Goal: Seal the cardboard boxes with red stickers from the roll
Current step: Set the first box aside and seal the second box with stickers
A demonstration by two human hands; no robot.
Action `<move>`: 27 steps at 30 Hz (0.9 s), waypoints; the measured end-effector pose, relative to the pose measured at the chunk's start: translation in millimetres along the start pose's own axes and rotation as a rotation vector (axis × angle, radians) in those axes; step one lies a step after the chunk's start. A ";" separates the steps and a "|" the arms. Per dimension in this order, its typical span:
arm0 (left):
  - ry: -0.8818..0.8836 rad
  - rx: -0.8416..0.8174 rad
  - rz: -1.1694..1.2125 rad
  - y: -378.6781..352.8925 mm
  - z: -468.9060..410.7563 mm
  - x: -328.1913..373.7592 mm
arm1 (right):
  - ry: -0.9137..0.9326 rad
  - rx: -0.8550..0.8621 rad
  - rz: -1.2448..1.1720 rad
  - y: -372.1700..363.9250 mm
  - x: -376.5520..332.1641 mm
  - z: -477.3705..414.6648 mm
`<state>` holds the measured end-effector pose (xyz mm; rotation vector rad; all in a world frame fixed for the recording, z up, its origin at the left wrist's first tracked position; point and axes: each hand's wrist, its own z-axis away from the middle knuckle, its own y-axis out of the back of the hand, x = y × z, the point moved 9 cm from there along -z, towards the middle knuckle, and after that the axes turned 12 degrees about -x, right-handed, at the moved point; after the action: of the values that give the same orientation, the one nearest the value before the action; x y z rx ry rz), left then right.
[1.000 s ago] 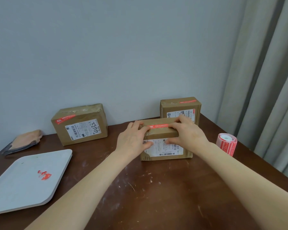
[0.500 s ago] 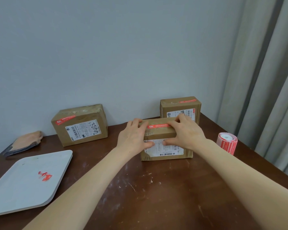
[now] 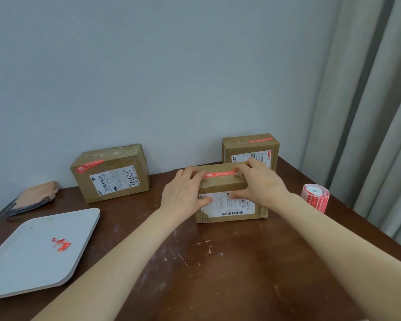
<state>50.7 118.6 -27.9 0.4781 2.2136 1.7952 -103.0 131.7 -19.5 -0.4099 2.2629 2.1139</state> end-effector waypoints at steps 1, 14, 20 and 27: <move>-0.009 0.009 0.010 0.0 1.7 -0.1 | 0.007 0.003 -0.003 0.0 0.6 1.0; -0.015 -0.002 0.028 -0.8 1.4 1.4 | 0.015 -0.022 -0.012 -3.3 1.4 0.3; -0.010 0.004 0.042 -1.9 2.3 1.2 | 0.008 -0.024 -0.021 -2.9 2.1 -1.0; -0.018 0.011 0.056 -3.3 4.8 3.8 | 0.014 -0.019 -0.004 -5.1 2.9 -1.6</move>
<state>48.9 123.8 -32.1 0.5613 2.2205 1.7992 -104.5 129.3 -24.9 -0.4304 2.2486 2.1395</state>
